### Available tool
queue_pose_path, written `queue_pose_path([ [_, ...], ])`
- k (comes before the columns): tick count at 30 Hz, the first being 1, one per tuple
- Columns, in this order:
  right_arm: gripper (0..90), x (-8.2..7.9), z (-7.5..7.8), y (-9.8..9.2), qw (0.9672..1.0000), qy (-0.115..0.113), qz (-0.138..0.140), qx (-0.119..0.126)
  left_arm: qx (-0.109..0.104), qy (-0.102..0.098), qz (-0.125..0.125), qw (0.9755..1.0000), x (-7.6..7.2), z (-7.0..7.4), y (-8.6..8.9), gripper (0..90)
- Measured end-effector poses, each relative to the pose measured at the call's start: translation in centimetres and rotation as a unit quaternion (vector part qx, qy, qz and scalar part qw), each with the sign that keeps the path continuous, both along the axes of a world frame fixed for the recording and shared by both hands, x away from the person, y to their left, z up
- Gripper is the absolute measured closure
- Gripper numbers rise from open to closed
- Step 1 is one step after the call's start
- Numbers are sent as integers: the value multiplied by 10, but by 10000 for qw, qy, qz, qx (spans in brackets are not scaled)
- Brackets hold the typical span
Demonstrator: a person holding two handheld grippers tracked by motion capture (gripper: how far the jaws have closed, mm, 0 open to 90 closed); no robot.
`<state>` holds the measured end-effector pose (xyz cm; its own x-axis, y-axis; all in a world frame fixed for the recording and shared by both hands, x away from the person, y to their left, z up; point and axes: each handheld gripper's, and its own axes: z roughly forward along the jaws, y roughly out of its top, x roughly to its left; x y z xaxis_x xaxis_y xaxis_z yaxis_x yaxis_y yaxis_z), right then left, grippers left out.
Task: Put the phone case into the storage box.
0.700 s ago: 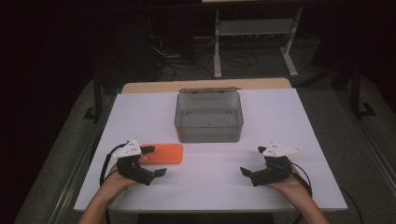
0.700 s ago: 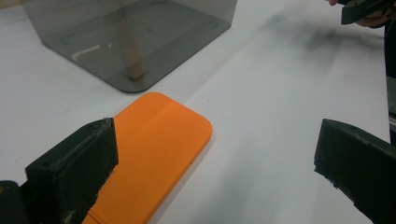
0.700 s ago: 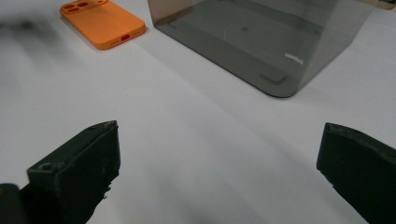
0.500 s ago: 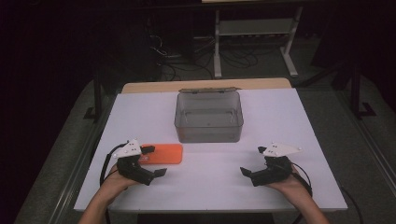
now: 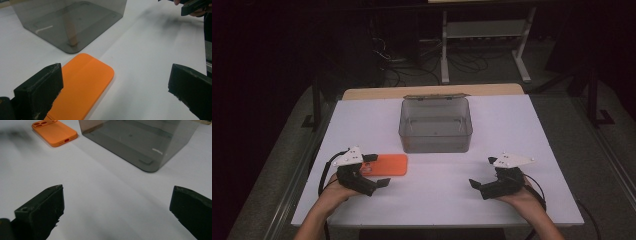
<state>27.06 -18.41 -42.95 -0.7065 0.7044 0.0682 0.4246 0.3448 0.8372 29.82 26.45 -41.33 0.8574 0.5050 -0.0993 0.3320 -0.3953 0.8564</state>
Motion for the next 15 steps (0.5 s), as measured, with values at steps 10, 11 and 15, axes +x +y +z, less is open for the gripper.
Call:
queue_pose_path([
  [10, 0, 0, 0, 1, 10000, -3, -4, 9, 4, -2, -23, 10000, 4, 1, -1, 0],
  [11, 0, 0, 0, 1, 10000, -3, -4, 9, 4, -2, -23, 10000, 4, 1, -1, 0],
  [15, 0, 0, 0, 0, 10000, 2, -2, 6, -14, 1, 3, 10000, 6, 3, -1, 0],
])
